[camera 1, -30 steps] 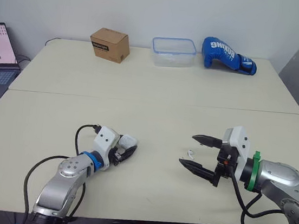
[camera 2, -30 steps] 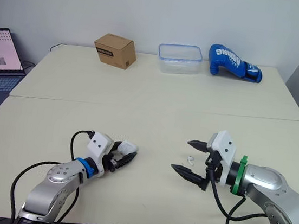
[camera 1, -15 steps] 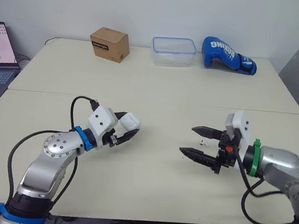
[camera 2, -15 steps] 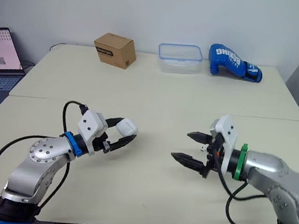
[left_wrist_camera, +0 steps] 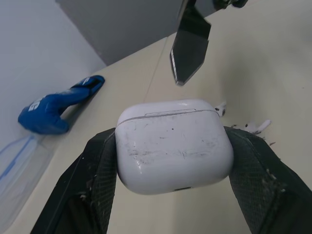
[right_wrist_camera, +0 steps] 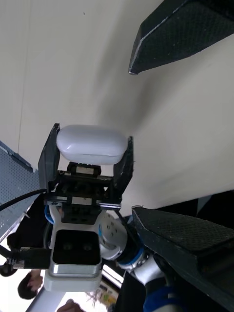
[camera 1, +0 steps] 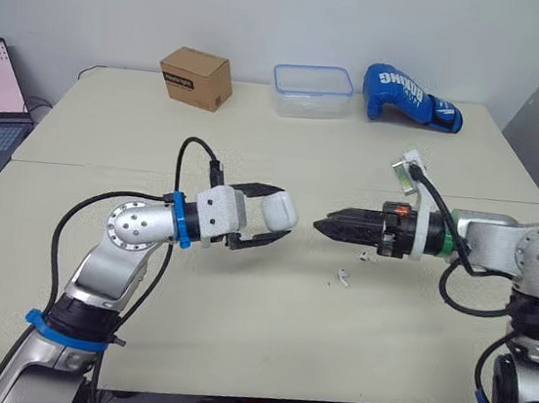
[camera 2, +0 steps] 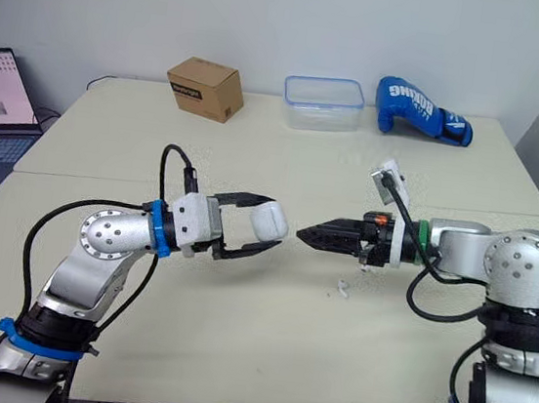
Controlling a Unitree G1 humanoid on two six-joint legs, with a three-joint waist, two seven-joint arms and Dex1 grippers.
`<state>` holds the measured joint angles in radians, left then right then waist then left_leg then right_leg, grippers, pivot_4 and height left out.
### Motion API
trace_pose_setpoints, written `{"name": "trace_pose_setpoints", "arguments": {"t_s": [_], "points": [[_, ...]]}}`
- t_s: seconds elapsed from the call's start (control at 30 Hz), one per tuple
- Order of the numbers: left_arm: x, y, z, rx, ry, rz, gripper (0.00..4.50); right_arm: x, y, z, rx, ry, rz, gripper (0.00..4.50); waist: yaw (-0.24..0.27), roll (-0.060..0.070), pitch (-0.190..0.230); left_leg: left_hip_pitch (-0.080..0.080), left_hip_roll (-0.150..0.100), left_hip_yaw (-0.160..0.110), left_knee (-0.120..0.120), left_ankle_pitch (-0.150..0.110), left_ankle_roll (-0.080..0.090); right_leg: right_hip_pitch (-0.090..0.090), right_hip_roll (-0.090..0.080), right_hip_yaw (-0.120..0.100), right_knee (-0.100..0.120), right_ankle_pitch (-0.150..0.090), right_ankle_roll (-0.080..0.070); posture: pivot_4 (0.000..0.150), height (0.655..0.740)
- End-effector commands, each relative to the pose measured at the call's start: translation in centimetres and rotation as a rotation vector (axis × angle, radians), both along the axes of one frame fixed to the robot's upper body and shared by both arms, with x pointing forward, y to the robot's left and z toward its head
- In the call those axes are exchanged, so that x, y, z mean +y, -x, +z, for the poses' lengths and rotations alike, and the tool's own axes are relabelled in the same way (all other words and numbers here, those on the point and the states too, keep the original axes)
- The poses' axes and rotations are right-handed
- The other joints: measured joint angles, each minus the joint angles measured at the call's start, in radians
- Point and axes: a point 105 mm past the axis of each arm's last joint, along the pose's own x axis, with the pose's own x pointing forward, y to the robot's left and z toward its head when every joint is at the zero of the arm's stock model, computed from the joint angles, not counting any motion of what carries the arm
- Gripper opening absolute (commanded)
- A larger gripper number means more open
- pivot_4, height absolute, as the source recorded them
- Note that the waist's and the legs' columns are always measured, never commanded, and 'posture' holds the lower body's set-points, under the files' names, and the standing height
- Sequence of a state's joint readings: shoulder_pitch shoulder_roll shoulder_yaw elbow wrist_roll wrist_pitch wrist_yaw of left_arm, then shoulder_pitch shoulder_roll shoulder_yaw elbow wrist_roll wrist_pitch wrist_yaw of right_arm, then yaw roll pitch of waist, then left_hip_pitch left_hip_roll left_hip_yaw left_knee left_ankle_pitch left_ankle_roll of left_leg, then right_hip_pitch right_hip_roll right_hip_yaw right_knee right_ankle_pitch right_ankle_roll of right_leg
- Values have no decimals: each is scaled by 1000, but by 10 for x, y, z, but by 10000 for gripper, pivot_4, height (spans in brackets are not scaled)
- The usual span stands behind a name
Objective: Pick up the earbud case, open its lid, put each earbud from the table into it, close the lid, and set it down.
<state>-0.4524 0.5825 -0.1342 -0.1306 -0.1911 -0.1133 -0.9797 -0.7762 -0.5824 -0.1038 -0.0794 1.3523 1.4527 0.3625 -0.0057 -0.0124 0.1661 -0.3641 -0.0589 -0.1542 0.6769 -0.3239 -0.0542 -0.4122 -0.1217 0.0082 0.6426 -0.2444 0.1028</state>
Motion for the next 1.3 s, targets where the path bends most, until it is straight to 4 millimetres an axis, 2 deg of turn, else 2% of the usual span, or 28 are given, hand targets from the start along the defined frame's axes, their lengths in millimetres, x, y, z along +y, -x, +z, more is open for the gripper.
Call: {"name": "trace_pose_setpoints", "arguments": {"t_s": [0.03,0.37,0.77,0.9,1.17,1.27,1.3], "points": [[-11,7,12,-71,-3,-81,28629,5,1,13,11,-33,23,45000,-1,0,0,0,0,0,0,0,0,0,0,0,0,0,0,1500,7307],[-23,11,16,-127,-27,-153,28629,24,12,17,73,-67,95,45000,-6,0,0,0,0,0,0,0,0,-1,0,0,1,0,0,1500,7307],[-31,9,22,-144,-16,-170,28629,31,22,16,131,-79,82,45000,-20,0,0,0,0,0,0,0,0,-1,0,0,1,0,0,1500,7307],[-30,10,22,-143,-16,-170,28629,32,22,16,131,-83,81,32297,-24,0,0,0,0,-1,0,0,0,-1,0,0,1,0,0,1500,7307],[-29,11,21,-141,-24,-173,28629,33,22,16,129,-89,78,32297,-24,0,0,-1,0,-1,0,0,0,-1,0,0,1,0,0,1500,7307],[-29,11,20,-140,-26,-173,28629,33,22,16,129,-92,78,26698,-23,0,0,-1,0,-1,0,0,0,-1,0,0,1,0,0,1500,7307],[-29,10,20,-140,-27,-174,28629,33,22,16,128,-93,78,23162,-23,0,0,-1,0,-1,0,0,0,-1,0,0,1,0,0,1500,7307]]}}
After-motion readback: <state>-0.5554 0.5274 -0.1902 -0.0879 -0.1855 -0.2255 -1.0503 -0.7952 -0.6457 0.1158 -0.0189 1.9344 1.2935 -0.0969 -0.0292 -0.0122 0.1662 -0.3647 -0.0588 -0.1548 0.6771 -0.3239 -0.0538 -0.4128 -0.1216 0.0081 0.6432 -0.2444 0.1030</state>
